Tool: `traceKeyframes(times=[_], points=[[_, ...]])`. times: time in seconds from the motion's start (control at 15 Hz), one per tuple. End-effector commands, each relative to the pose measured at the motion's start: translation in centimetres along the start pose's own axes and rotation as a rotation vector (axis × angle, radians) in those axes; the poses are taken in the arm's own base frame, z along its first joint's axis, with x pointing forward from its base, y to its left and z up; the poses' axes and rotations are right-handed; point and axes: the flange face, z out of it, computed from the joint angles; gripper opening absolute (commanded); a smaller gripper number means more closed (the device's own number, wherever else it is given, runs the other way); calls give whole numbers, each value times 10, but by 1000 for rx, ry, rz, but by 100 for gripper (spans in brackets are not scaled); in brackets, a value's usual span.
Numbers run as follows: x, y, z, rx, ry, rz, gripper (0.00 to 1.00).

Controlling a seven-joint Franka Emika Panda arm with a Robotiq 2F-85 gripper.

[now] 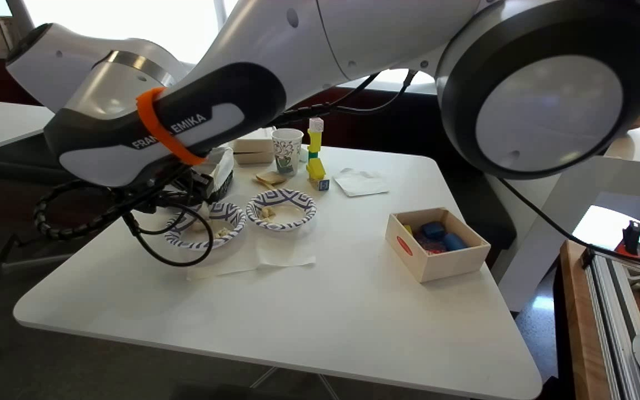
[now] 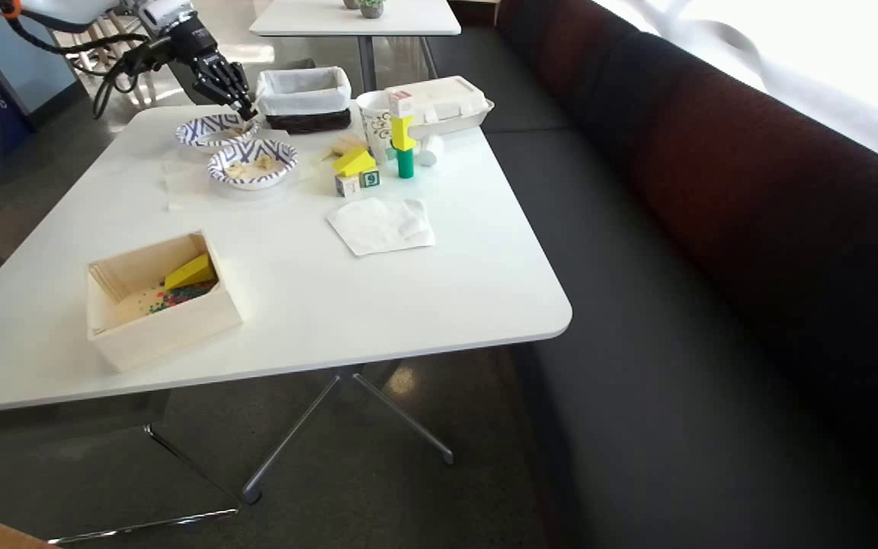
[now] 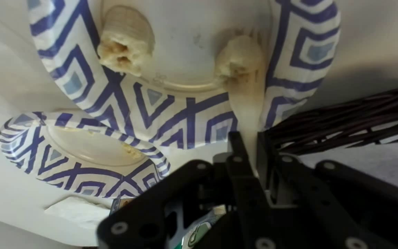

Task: Use the fork to transfer the object from the left to the right plate

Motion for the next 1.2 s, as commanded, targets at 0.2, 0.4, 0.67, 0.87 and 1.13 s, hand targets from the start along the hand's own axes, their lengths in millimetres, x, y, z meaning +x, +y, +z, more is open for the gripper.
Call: traceKeyframes(times=[0.2, 0.4, 0.67, 0.87, 1.13], points=[[-8, -3, -9, 28, -115, 7, 3], [-12, -1, -12, 4, -155, 20, 3], [-2, -3, -21, 8, -177, 69, 3], [7, -4, -29, 8, -199, 113, 3], [18, -7, -37, 18, -234, 152, 3]])
